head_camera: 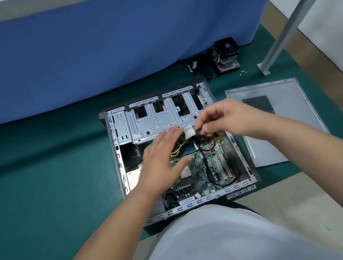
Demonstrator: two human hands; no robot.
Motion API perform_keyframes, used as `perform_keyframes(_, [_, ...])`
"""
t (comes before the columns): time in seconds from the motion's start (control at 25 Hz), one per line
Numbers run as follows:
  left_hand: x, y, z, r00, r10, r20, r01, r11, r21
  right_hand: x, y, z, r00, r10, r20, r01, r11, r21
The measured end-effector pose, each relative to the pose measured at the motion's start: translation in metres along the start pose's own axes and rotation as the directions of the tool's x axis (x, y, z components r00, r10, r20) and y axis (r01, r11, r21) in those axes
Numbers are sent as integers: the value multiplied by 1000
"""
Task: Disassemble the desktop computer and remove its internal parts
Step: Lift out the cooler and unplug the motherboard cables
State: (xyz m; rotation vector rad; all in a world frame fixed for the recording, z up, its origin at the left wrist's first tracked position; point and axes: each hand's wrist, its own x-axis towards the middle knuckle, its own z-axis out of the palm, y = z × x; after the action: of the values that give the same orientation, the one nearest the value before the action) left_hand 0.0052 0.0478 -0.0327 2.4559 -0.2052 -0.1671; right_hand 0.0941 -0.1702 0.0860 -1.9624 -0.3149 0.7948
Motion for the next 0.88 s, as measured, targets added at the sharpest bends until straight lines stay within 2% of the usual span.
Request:
perform_keyframes(0.08, [6, 19, -6, 997, -16, -75, -4, 966, -260, 11, -10, -1, 999, -51, -15, 52, 990, 127])
perform_keyframes(0.12, [6, 24, -10, 992, -54, -118, 7, 929, -369, 17, -13, -1, 996, -63, -65, 74, 978, 193])
perform_keyframes(0.24, [6, 21, -38, 936, -261, -238, 80, 812, -578, 35, -14, 1, 969, -49, -241, 138, 920, 366])
perform_keyframes(0.36, [12, -7, -79, 763, -486, -426, 54, 704, -708, 41, 5, 8, 957, -22, -288, 110, 950, 292])
perform_keyframes(0.4, [13, -19, -93, 706, -522, -478, 25, 693, -720, 41, 15, 11, 958, -1, -288, 69, 972, 225])
perform_keyframes(0.48, [12, -42, -120, 641, -557, -528, -9, 683, -731, 37, 32, 14, 958, 69, -277, -34, 991, 130])
perform_keyframes(0.6, [10, -80, -154, 601, -632, -489, 39, 635, -772, 29, 51, 15, 956, 148, -253, -133, 988, 74])
perform_keyframes(0.76, [8, -139, -180, 576, -743, -342, 341, 598, -725, 13, 69, 12, 977, 139, -162, -165, 973, -162])
perform_keyframes(0.88, [3, -178, -177, 501, -843, -197, 574, 494, -653, 1, 84, 16, 986, 156, -62, -168, 925, -340])
